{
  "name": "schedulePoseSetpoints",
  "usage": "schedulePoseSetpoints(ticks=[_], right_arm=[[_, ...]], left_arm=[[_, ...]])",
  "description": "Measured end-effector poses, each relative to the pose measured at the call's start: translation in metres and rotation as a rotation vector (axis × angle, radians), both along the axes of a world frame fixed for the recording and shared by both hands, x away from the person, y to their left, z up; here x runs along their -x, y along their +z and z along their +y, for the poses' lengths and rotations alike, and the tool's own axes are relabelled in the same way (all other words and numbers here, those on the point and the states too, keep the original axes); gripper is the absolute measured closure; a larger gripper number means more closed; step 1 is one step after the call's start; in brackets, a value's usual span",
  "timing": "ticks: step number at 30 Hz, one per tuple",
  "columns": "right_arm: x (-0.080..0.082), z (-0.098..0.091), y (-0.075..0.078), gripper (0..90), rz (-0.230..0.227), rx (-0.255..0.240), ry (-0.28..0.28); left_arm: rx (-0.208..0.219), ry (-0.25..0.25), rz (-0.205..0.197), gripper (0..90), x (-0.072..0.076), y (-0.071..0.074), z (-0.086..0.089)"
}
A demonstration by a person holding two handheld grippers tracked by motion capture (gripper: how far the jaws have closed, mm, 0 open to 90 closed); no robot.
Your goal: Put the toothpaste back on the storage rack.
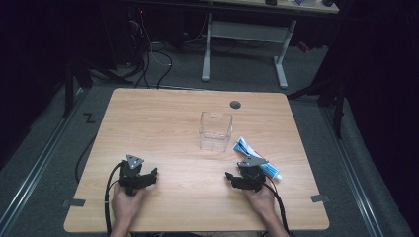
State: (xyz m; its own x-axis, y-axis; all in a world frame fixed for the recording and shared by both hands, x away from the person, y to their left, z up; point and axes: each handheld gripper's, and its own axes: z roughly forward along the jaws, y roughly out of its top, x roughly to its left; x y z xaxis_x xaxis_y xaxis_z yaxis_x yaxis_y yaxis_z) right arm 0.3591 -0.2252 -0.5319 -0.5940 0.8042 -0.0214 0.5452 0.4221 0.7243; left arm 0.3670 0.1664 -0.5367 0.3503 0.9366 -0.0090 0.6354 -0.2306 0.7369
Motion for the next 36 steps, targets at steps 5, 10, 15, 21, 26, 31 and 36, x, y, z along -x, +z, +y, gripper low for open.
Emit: schedulePoseSetpoints(ticks=[5, 10, 15, 21, 26, 31, 36], right_arm=[[0.0005, 0.0003, 0.0000, 35.2, 0.002, 0.000, -0.010], [0.0005, 0.0003, 0.0000, 35.1, 0.003, 0.000, -0.011], [0.0005, 0.0003, 0.0000, 35.1, 0.002, 0.000, -0.011], [0.0005, 0.0003, 0.0000, 34.9, 0.004, -0.002, -0.013], [0.0005, 0.0006, -0.0001, 32.4, 0.008, -0.001, -0.028], [0.0012, 0.0014, -0.0002, 31.0, 0.007, 0.000, -0.046], [0.0012, 0.0016, -0.0003, 29.0, 0.008, 0.003, -0.060]], left_arm=[[0.000, 0.000, 0.000, 23.5, 0.0000, 0.0000, 0.0000], [0.000, 0.000, 0.000, 23.5, 0.0000, 0.0000, 0.0000], [0.000, 0.000, 0.000, 23.5, 0.0000, 0.0000, 0.0000], [0.000, 0.000, 0.000, 23.5, 0.0000, 0.0000, 0.0000], [0.000, 0.001, 0.000, 23.5, 0.0000, 0.0000, 0.0000], [0.000, 0.000, 0.001, 23.5, 0.0000, 0.0001, 0.0000], [0.000, 0.000, 0.002, 23.5, 0.0000, 0.0001, 0.0000]])
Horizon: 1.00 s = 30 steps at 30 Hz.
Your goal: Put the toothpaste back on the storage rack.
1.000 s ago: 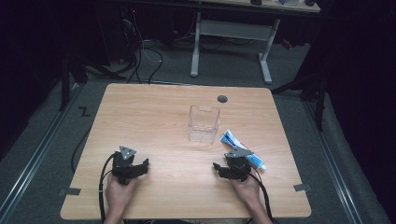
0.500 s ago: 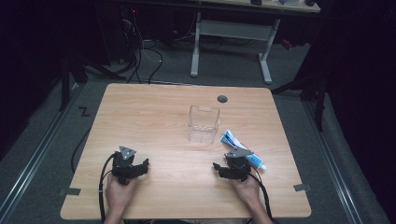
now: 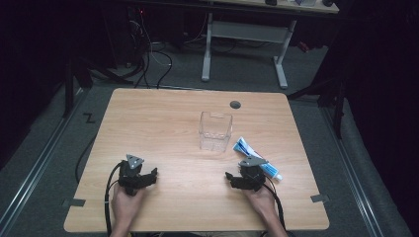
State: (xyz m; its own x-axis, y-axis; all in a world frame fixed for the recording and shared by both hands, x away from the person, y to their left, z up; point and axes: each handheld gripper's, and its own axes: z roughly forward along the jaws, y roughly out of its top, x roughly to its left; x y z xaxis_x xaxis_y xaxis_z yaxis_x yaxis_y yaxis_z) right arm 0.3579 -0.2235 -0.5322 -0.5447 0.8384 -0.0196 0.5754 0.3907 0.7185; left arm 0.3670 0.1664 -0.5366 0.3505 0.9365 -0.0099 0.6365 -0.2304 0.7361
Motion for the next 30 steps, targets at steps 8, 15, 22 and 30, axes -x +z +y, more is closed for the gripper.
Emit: schedulePoseSetpoints(ticks=[8, 15, 22, 30], right_arm=[[0.001, 0.001, 0.000, 29.2, 0.001, 0.004, -0.007], [0.007, 0.000, 0.000, 37.9, -0.012, -0.001, 0.002], [0.012, -0.006, 0.001, 43.2, -0.022, 0.007, -0.002], [0.015, -0.013, 0.002, 45.8, -0.016, 0.002, -0.017]], left_arm=[[0.000, 0.000, 0.000, 23.5, 0.000, 0.000, 0.000], [0.000, 0.000, 0.000, 23.5, 0.000, 0.000, 0.000], [0.000, 0.000, 0.000, 23.5, 0.000, 0.000, 0.000], [-0.001, -0.001, 0.000, 23.5, 0.000, 0.000, 0.000]])
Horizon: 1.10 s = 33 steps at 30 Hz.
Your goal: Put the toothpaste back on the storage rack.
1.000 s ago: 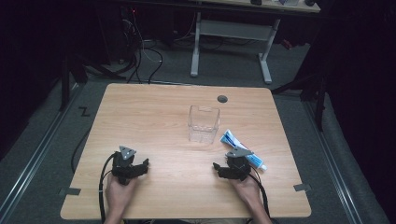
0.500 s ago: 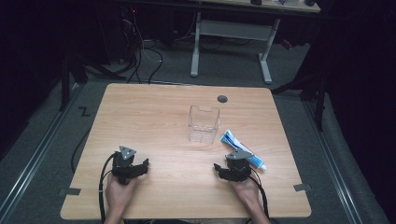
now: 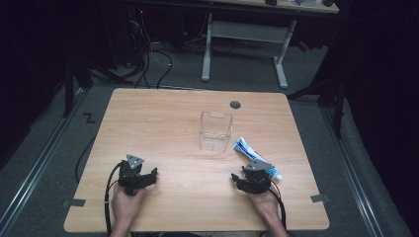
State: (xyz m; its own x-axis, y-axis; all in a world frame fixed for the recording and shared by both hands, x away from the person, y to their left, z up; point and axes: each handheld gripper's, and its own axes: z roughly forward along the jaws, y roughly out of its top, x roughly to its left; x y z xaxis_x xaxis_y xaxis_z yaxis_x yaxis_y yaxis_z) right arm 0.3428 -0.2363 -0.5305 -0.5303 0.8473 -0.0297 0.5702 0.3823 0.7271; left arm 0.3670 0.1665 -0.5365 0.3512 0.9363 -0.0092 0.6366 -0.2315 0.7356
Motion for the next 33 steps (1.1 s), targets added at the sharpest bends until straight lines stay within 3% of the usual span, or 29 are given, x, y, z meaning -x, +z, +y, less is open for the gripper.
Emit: schedulePoseSetpoints(ticks=[15, 22, 33], right_arm=[[0.002, -0.011, 0.005, 46.3, 0.001, -0.010, -0.043], [0.000, -0.013, 0.008, 46.3, 0.001, 0.008, -0.039], [0.001, -0.032, 0.025, 46.3, -0.042, -0.039, -0.064]], left_arm=[[0.000, -0.001, 0.000, 23.5, 0.000, 0.000, 0.000], [0.000, -0.001, 0.000, 23.5, 0.000, 0.000, 0.000], [0.000, -0.001, 0.001, 23.5, 0.000, 0.000, 0.000]])
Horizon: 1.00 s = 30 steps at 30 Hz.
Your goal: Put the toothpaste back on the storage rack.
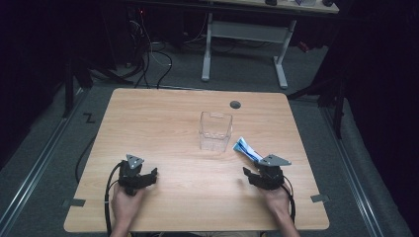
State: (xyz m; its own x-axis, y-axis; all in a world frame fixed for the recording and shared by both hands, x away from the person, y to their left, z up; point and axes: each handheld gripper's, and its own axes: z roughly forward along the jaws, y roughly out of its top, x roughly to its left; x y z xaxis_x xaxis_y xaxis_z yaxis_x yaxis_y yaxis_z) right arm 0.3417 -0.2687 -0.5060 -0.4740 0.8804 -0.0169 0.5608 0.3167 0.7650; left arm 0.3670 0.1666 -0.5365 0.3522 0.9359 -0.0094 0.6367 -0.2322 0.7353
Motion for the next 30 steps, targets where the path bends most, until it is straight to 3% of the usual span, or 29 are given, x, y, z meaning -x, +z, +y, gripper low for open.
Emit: schedulePoseSetpoints(ticks=[11, 15, 30], right_arm=[[0.001, -0.023, 0.013, 40.2, -0.038, -0.032, -0.098], [-0.001, -0.030, 0.019, 40.1, -0.055, -0.018, -0.120], [-0.017, -0.053, 0.033, 39.5, -0.001, 0.017, -0.138]], left_arm=[[0.000, 0.000, 0.000, 23.5, 0.000, 0.000, 0.000], [0.000, 0.000, 0.000, 23.5, 0.000, 0.000, 0.000], [0.000, 0.000, 0.000, 23.5, 0.000, 0.000, 0.000]])
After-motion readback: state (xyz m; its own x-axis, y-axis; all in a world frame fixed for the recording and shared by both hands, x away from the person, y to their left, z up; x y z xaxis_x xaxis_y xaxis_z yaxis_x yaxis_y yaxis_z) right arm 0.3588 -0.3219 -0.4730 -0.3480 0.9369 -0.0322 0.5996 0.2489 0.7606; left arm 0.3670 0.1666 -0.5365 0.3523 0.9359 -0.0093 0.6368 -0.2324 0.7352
